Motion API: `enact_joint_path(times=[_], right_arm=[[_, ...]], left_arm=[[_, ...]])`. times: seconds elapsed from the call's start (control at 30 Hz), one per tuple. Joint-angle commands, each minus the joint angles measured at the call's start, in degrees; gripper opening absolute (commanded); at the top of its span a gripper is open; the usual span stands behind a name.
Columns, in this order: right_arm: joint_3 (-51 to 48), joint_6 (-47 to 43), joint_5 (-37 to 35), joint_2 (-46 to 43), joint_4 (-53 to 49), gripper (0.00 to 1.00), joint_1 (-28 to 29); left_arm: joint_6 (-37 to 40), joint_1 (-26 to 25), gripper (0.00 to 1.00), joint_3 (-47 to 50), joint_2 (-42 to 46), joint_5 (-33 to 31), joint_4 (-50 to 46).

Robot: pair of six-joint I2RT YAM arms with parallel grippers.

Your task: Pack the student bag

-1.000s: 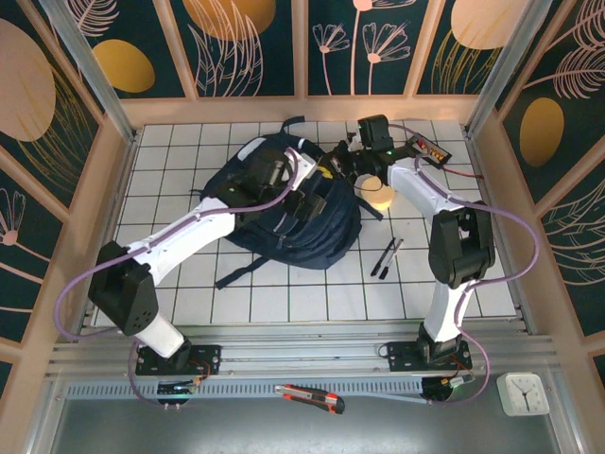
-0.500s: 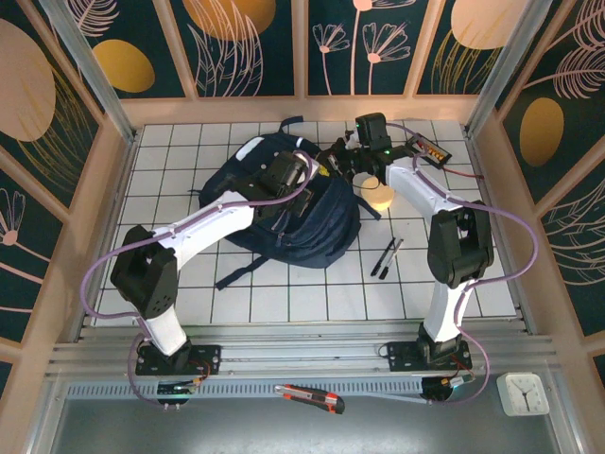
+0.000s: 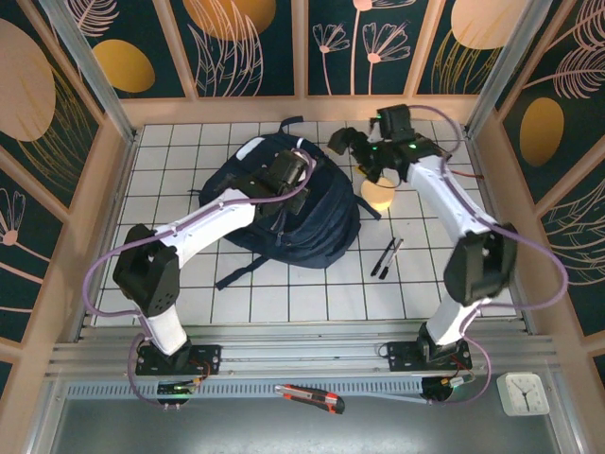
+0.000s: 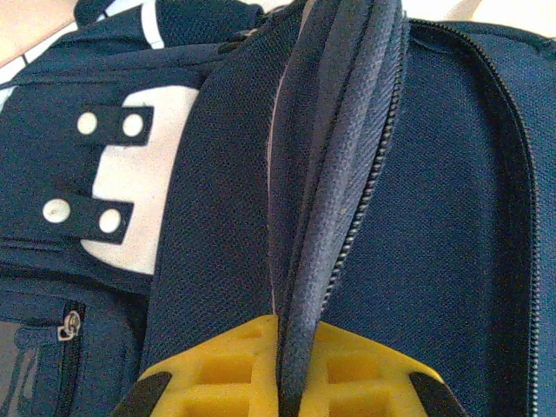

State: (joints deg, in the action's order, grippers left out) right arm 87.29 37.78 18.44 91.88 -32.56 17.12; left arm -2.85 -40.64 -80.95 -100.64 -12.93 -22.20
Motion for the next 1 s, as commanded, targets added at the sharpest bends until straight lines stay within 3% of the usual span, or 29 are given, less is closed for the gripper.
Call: enact_joint_path(times=[0.0,0.07,0.1,0.23,0.33,0.47,0.73,0.97], right_arm=[[-8.74,-6.05,-10.02,-10.29,-9.08,0.99,-5.31],[-16.79,-5.84,-5.09,-14.93,-9.65,0.99,-9.65],[-20.07,-5.79,-4.49,-16.89,-11.4,0.93,-11.15],[-29.3,-5.1,-10.91,-22.52,-19.48,0.71,-11.71],[-35.05,-4.12,-12.72,-24.86,-21.51,0.69,-11.47],[-40.76,-2.07,-12.11,-25.36,-18.29,0.6,-10.85],[-39.77,-0.06,-12.67,-16.92,-11.54,0.49,-7.78],[-38.57,0.07,-12.99,-10.21,-7.61,0.46,-5.63]], left_arm=[[1.39,1.3,0.0,1.4,2.07,1.46,2.49],[1.12,1.53,0.0,0.54,1.89,3.1,1.02],[1.09,1.54,0.0,0.84,1.97,3.11,1.09],[0.17,1.94,0.0,4.91,5.55,3.37,5.71],[-0.75,2.13,0.0,6.28,6.33,3.22,6.75],[-0.6,2.16,0.0,6.92,6.33,3.48,6.9],[0.91,2.21,0.0,7.32,7.09,3.89,7.96],[0.87,2.24,0.0,7.77,7.6,4.19,8.22]])
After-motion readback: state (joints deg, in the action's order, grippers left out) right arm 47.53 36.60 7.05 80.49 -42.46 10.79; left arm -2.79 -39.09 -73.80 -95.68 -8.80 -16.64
